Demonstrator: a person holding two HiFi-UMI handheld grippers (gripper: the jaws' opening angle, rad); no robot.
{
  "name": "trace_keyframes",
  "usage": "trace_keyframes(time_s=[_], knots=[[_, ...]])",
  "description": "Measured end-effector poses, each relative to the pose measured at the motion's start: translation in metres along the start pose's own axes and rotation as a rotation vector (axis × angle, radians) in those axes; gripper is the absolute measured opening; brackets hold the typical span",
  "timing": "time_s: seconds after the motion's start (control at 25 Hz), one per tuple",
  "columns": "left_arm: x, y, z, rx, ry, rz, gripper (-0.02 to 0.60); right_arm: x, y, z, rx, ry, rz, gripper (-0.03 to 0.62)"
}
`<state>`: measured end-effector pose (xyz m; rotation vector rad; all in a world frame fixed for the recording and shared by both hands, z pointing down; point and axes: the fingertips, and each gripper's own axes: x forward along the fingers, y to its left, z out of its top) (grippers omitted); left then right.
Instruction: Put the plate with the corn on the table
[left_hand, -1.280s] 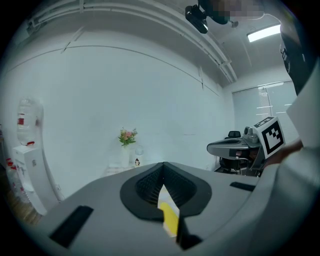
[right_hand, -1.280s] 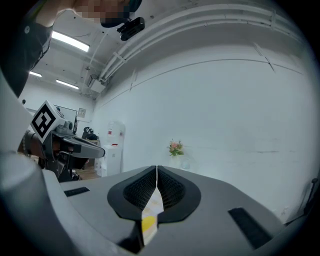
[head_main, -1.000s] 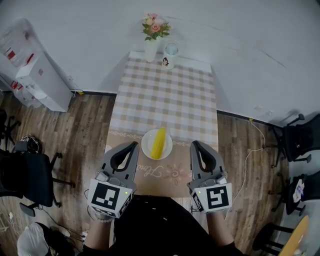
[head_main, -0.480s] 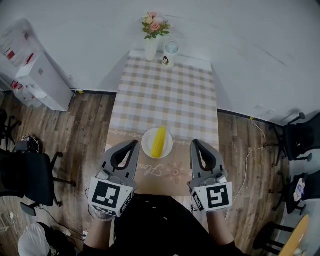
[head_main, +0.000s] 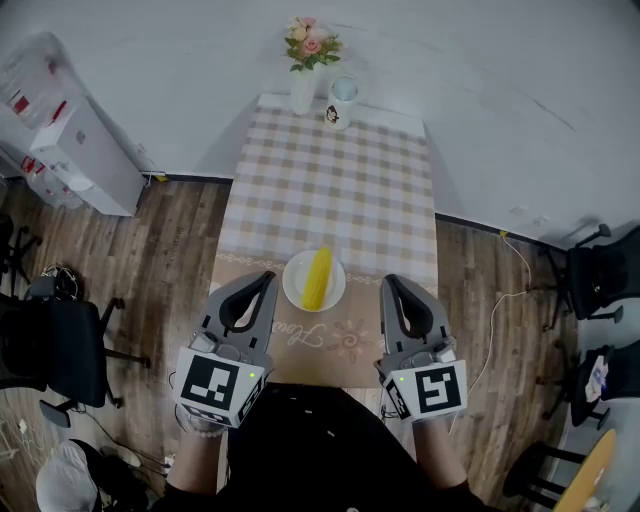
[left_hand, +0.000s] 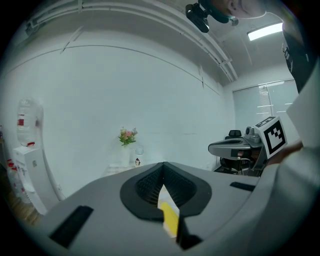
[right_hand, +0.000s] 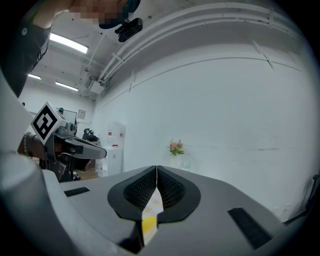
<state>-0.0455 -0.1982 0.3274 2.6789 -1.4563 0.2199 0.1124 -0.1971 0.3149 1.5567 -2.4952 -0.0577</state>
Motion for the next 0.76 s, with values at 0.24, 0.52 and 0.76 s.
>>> trace_keyframes(time_s=[0.24,0.52,0.76], knots=[[0.0,0.0,0.0,-0.005,-0.003,-0.005,0.012,0.0,0.002,-0.002,-0.005,0.007,0.004,0.041],[0.001,0.003,0.001,-0.012,-0.001,0.01,0.012,0.002,0.004,-0.004,-0.005,0.019,0.017,0.041],[0.003,0.008,0.0,-0.017,-0.02,0.02,0.012,0.007,0.011,-0.007,-0.017,0.014,0.033,0.041]])
